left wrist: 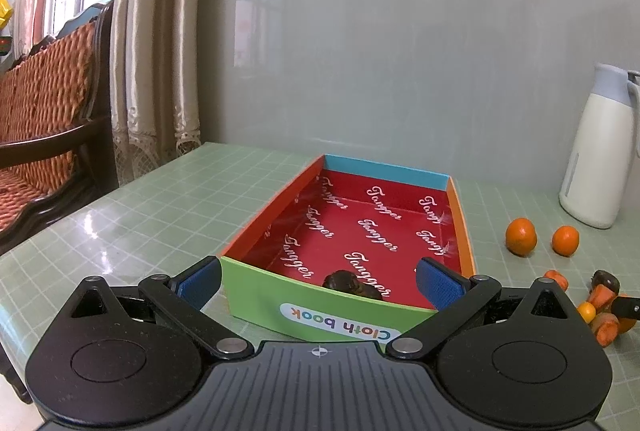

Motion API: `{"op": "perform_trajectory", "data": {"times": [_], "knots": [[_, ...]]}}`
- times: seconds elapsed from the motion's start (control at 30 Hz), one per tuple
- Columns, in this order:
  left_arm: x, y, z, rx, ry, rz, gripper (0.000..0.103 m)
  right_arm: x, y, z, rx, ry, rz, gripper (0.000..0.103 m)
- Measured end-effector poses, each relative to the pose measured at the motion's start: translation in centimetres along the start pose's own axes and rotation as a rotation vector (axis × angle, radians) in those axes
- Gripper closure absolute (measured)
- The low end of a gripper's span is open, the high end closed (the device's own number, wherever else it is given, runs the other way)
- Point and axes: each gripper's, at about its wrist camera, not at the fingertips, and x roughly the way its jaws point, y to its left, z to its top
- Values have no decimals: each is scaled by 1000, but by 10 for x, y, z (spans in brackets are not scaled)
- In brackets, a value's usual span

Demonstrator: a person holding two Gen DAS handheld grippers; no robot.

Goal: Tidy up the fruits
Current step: 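Carry the mandarin with the right gripper into the red box and release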

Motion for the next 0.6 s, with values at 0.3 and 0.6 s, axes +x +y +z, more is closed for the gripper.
{"op": "perform_trajectory", "data": {"times": [0.3, 0.6], "knots": [[-4, 20, 1, -21, -4, 20, 1, -14, 29, 10, -57, -69, 12, 66], [-9, 59, -1, -56, -6, 79, 1, -20, 73, 21, -108, -143, 68, 66]]}}
